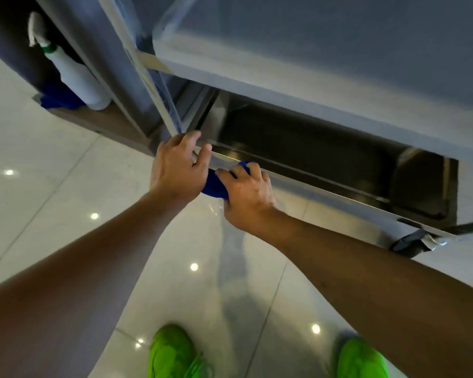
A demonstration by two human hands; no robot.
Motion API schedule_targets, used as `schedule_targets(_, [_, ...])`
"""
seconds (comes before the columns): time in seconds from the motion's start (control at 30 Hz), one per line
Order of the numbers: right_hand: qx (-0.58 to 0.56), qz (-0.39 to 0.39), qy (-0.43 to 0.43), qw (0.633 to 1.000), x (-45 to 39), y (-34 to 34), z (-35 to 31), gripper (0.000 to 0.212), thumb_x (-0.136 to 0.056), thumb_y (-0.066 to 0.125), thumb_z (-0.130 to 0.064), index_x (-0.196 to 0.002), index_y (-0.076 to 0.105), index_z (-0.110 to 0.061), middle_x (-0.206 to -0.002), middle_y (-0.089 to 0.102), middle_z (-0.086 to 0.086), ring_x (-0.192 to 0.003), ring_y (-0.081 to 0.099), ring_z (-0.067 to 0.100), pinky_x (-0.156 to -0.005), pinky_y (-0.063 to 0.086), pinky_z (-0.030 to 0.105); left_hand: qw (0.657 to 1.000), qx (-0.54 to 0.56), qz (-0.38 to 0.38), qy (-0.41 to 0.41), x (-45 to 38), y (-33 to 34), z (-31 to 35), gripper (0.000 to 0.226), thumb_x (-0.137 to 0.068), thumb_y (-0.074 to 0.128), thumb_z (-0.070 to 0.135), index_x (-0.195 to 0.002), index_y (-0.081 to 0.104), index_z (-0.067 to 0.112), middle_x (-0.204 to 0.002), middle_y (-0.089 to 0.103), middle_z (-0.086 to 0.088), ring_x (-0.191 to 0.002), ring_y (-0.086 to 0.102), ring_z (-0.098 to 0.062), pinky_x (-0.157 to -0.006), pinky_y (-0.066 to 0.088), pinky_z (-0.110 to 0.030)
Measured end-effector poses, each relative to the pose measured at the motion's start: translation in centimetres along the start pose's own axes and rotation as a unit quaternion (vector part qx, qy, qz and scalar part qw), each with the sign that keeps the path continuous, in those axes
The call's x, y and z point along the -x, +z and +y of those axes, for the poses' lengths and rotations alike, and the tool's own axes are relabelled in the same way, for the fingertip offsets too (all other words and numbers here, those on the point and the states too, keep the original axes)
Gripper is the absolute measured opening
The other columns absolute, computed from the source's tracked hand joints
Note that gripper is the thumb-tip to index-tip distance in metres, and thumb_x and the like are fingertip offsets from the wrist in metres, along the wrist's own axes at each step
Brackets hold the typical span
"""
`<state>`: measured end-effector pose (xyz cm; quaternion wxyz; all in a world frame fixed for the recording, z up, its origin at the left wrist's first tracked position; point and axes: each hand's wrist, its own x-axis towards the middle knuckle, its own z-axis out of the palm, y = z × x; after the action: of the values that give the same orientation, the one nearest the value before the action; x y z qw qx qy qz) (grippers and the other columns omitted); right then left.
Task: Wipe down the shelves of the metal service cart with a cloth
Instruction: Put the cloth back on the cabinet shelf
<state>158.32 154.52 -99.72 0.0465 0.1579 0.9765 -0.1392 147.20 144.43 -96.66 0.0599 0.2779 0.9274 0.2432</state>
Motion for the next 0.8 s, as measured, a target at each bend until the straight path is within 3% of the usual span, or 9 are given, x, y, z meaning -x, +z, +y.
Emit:
schedule_targets(0.2, [-0.006, -0.017, 0.013, 1.000, 2.7, -11.5, -5.2, 0.067, -0.085, 0.073, -0.024, -0.143, 0.042, -0.028, -0.138, 0.053, 0.001, -0.127, 0.037, 0.029, -0.103, 0.042, 0.048, 0.999, -0.029, -0.029, 0.002, 3.6, -11.0, 3.4, 0.045, -0.102, 0.035, 0.044, -0.135, 0.051, 0.018, -0.132, 0.061, -0.008, -0.122, 0.052, -0.028, -0.096, 0.049, -0.045])
schedule_targets(0.33, [-0.022, -0.030, 0.010, 0.999, 4.9, -20.9, -8.6, 0.062, -0.089, 0.068, -0.027, -0.144, 0.040, -0.028, -0.139, 0.051, -0.002, -0.129, 0.035, 0.028, -0.104, 0.040, 0.044, 0.998, -0.042, -0.046, -0.018, 6.3, -19.0, 6.8, 0.042, -0.101, 0.038, 0.043, -0.137, 0.049, 0.023, -0.135, 0.058, -0.003, -0.127, 0.047, -0.026, -0.100, 0.042, -0.043])
schedule_targets(0.63, [-0.027, -0.005, -0.052, 0.998, 7.4, -40.9, -16.1, 0.055, -0.089, 0.067, -0.030, -0.139, 0.045, -0.026, -0.132, 0.056, -0.001, -0.124, 0.040, 0.028, -0.101, 0.041, 0.044, 0.996, -0.080, 0.033, -0.020, 7.0, -40.4, 16.1, 0.048, -0.095, 0.030, 0.049, -0.131, 0.051, 0.024, -0.130, 0.059, -0.001, -0.122, 0.048, -0.024, -0.099, 0.041, -0.043])
schedule_targets(0.8, [-0.057, 0.028, -0.099, 0.993, 6.4, -50.3, -20.5, 0.054, -0.088, 0.067, -0.028, -0.138, 0.046, -0.027, -0.129, 0.057, -0.002, -0.123, 0.040, 0.027, -0.102, 0.039, 0.044, 0.990, -0.114, 0.078, -0.042, 6.3, -51.1, 18.5, 0.045, -0.099, 0.041, 0.044, -0.137, 0.049, 0.022, -0.135, 0.056, -0.004, -0.124, 0.047, -0.025, -0.102, 0.042, -0.043])
